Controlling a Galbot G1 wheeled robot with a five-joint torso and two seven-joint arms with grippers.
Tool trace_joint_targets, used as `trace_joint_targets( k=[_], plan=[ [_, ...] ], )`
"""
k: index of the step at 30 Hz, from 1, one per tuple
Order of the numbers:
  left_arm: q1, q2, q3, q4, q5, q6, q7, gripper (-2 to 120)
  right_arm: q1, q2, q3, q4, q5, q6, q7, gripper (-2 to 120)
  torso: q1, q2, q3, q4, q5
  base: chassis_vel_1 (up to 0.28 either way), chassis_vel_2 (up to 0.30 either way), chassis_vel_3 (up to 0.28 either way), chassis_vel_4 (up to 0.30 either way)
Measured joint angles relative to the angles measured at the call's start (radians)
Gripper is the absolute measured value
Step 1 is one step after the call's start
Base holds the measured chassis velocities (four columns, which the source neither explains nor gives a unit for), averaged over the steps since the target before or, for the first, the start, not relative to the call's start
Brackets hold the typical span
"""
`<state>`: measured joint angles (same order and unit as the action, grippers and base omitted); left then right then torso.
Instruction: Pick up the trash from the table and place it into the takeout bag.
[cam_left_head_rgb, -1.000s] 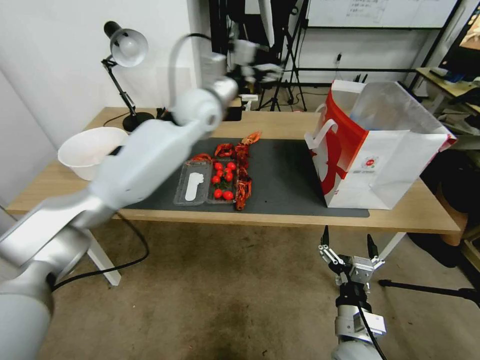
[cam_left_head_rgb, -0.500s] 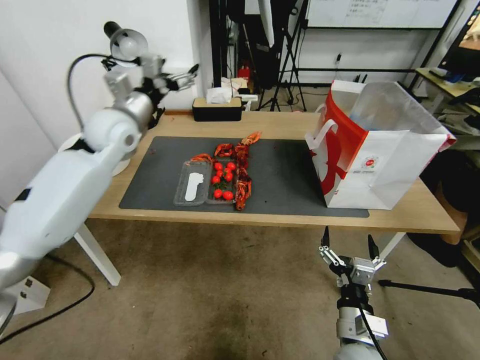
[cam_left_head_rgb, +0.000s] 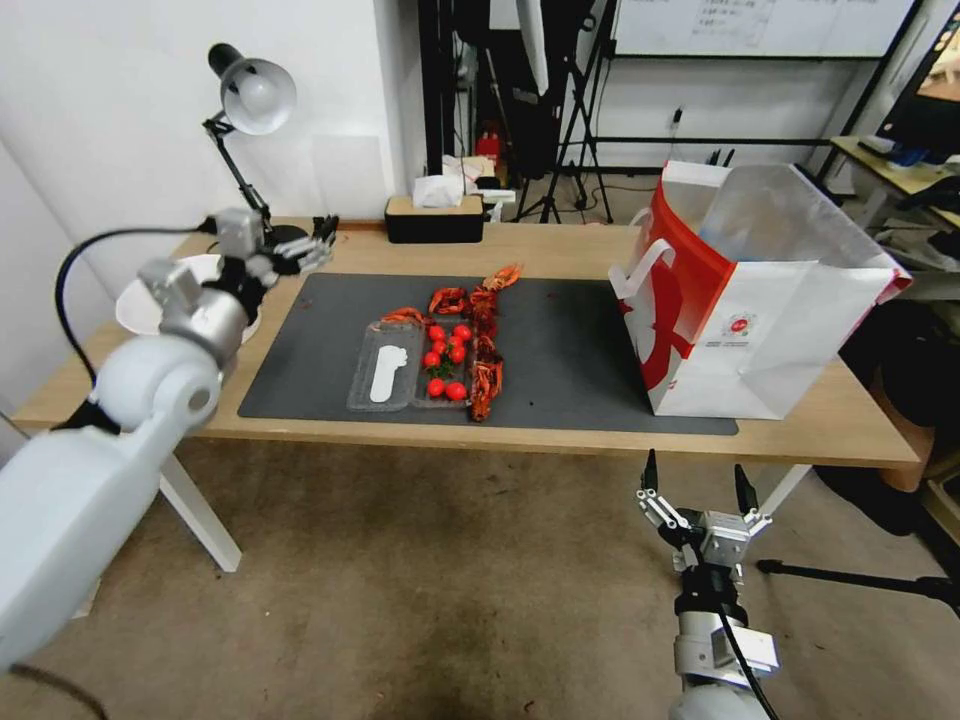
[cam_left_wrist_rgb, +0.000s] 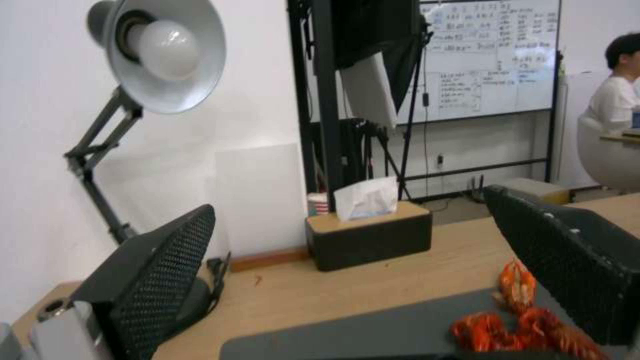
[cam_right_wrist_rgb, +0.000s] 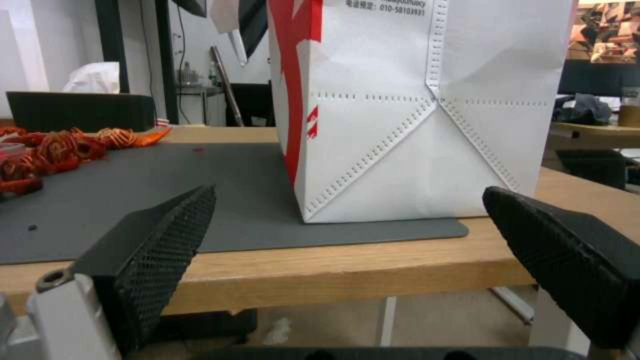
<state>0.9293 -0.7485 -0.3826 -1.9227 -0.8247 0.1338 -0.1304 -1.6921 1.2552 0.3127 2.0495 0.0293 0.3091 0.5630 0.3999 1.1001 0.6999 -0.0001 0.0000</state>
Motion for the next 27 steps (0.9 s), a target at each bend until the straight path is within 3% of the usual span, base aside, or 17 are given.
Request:
trace_joint_targets(
  k=[8, 14, 27],
  plan=[
    [0.200, -0.045, -0.132, -0.056, 0.048, -0.038, 0.001, 100, 0.001, -0.001, -0.005, -0.004, 0.001, 0.004, 0.000, 100, 0.000, 0.000, 0.000, 0.0003, 0.0000, 0.000, 0.000, 0.000, 0.000],
    [0.357, -0.121, -0.232, -0.094, 0.134, -0.088, 0.015, 100, 0.001, -0.004, -0.011, -0.010, 0.001, 0.005, 0.000, 100, 0.000, 0.000, 0.000, 0.0000, 0.0002, 0.000, 0.000, 0.000, 0.000],
    [0.602, -0.244, -0.290, -0.104, 0.254, -0.197, 0.031, 100, 0.005, -0.010, -0.019, -0.015, 0.001, 0.007, -0.002, 100, 0.000, 0.000, 0.000, 0.0001, 0.0000, 0.000, 0.000, 0.000, 0.000]
  ],
)
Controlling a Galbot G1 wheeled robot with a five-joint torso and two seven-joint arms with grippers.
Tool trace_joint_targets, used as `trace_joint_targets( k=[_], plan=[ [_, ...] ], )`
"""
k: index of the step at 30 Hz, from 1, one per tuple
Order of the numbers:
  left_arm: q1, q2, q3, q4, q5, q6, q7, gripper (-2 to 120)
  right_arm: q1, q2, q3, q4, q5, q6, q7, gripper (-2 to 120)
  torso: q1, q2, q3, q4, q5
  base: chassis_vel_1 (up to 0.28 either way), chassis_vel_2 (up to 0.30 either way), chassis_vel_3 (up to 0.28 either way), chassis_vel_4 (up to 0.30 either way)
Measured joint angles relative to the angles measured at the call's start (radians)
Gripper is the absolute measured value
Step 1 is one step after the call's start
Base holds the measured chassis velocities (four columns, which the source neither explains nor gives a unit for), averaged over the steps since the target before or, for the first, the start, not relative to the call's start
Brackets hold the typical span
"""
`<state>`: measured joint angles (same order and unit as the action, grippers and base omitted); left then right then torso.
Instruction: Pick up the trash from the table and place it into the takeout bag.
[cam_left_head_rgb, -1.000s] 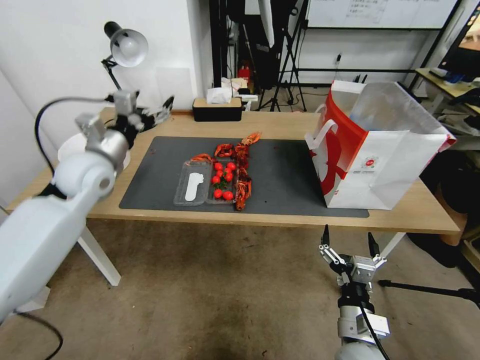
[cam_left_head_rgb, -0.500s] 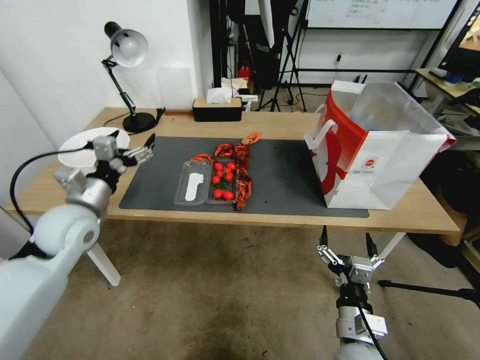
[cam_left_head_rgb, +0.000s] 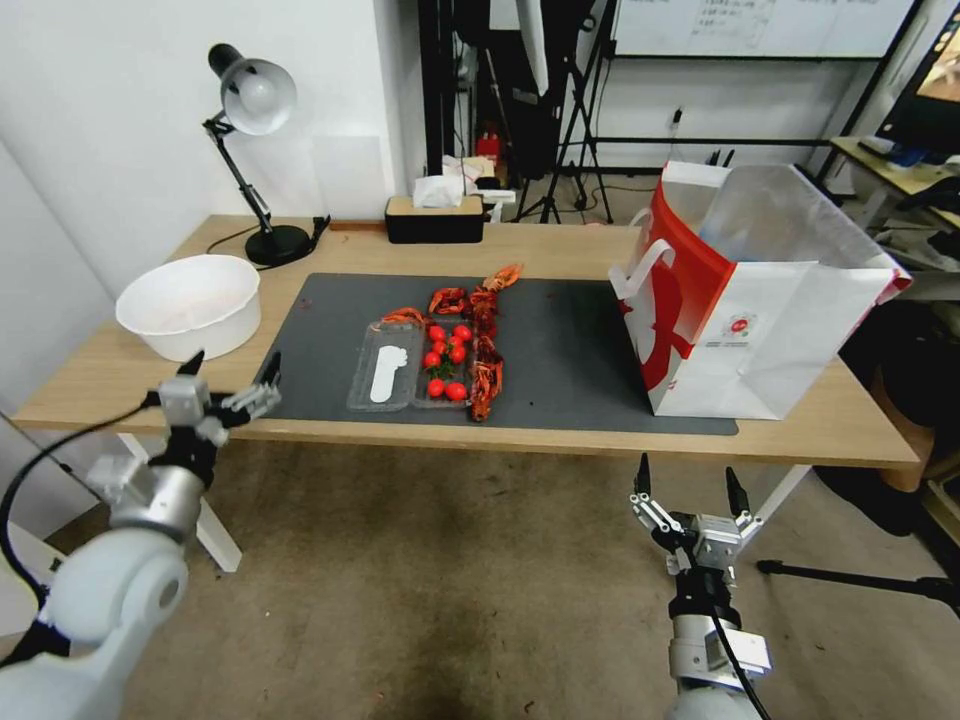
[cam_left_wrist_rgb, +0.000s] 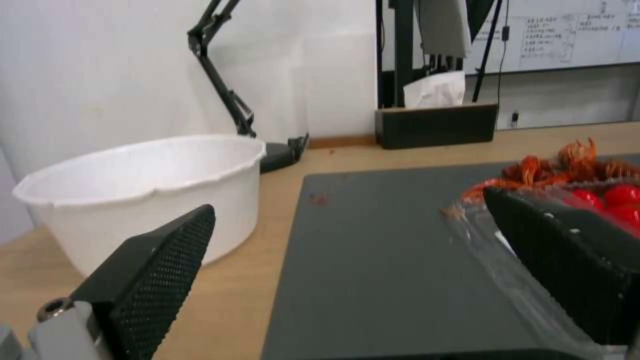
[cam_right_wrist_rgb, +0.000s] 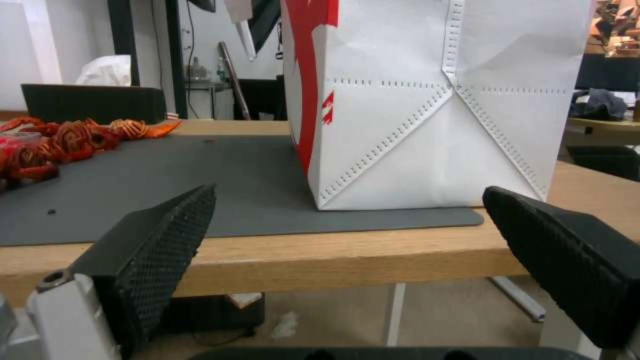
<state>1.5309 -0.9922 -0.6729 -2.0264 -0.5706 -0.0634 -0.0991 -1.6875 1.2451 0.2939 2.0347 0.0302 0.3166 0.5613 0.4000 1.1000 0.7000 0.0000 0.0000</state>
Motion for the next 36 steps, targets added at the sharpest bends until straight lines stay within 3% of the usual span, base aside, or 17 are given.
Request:
trace_joint_targets(
  k=[22, 36],
  plan=[
    [0.129, -0.078, 0.005, 0.063, 0.124, -0.172, 0.034, 100, 0.011, 0.001, -0.013, -0.015, -0.001, 0.000, -0.002, 100, 0.000, 0.000, 0.000, 0.0000, 0.0000, 0.000, 0.000, 0.000, 0.000],
    [0.138, -0.081, 0.019, 0.088, 0.129, -0.212, 0.058, 100, 0.012, 0.005, -0.015, -0.018, -0.002, 0.000, -0.003, 100, 0.000, 0.000, 0.000, 0.0000, 0.0000, 0.000, 0.000, 0.000, 0.000]
  ],
)
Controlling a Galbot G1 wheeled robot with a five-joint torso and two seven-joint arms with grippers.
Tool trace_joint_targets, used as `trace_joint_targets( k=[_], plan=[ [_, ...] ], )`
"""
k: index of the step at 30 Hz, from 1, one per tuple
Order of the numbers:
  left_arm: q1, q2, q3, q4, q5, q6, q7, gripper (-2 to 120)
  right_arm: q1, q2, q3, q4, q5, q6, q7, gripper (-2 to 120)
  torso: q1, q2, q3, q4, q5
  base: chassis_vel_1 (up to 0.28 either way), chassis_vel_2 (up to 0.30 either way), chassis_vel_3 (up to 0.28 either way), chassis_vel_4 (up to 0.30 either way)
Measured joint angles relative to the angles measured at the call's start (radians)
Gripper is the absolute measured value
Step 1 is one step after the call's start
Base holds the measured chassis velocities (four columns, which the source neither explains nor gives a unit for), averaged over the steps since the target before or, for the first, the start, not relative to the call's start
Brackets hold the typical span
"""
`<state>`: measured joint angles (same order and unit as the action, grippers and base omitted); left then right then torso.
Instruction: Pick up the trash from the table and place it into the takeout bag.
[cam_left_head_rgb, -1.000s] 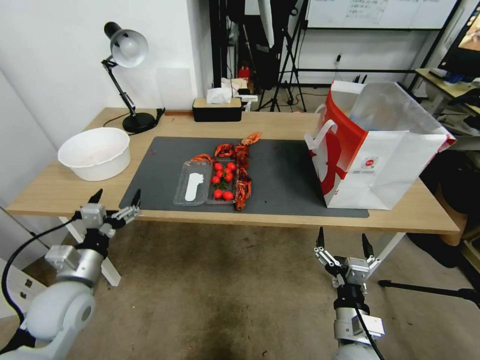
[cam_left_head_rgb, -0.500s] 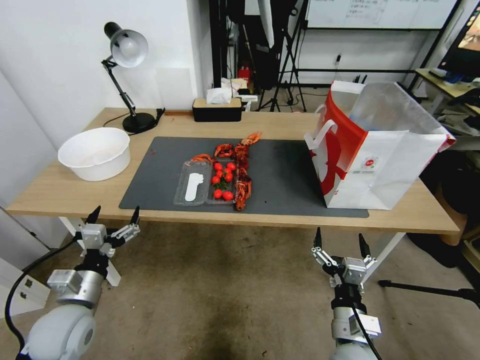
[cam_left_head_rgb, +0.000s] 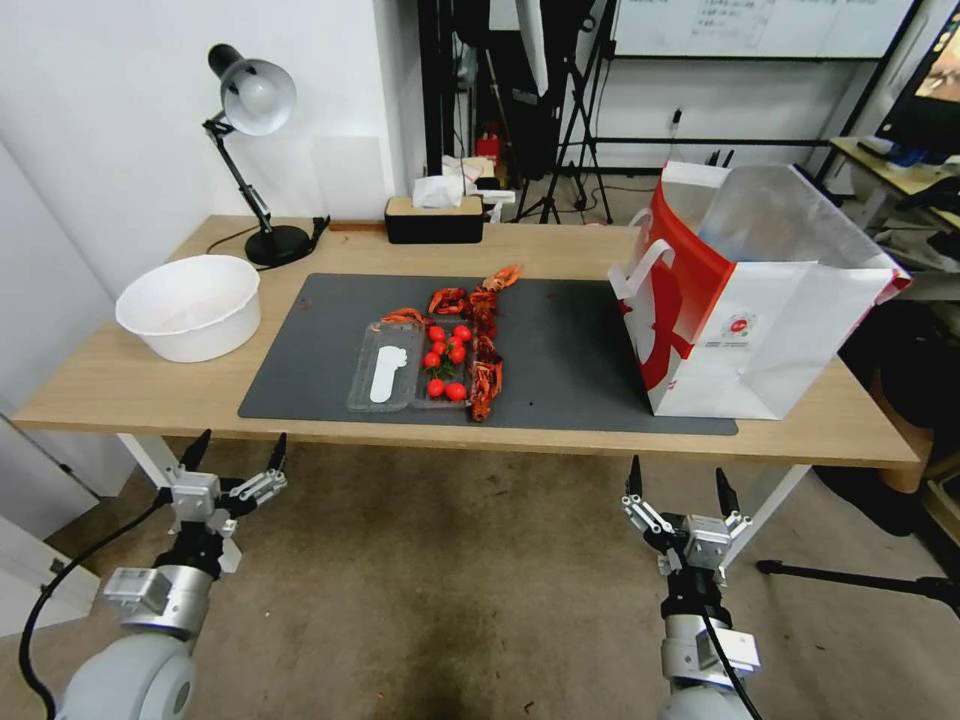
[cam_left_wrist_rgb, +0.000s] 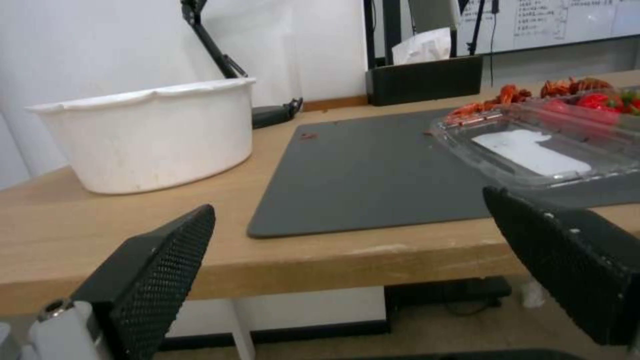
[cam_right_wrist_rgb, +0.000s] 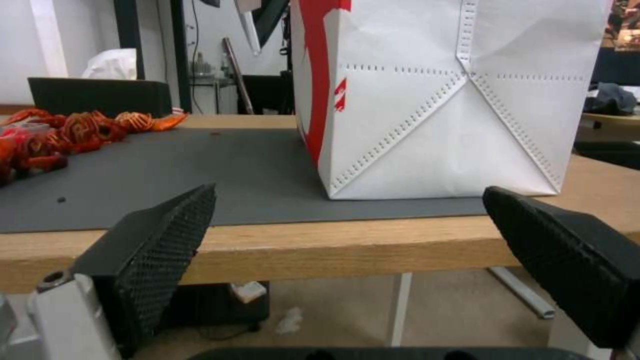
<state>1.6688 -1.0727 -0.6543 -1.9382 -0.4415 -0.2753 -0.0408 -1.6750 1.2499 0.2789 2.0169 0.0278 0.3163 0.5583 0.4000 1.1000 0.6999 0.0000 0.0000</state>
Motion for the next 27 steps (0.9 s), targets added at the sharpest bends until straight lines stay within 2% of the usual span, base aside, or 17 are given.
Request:
trace_joint_targets(
  k=[27],
  plan=[
    [-0.004, -0.007, 0.012, 0.042, 0.022, -0.044, 0.007, 100, -0.004, -0.001, 0.001, -0.007, -0.002, 0.006, -0.032, 100, 0.000, 0.000, 0.000, 0.0000, 0.0000, 0.000, 0.000, 0.000, 0.000]
  ],
)
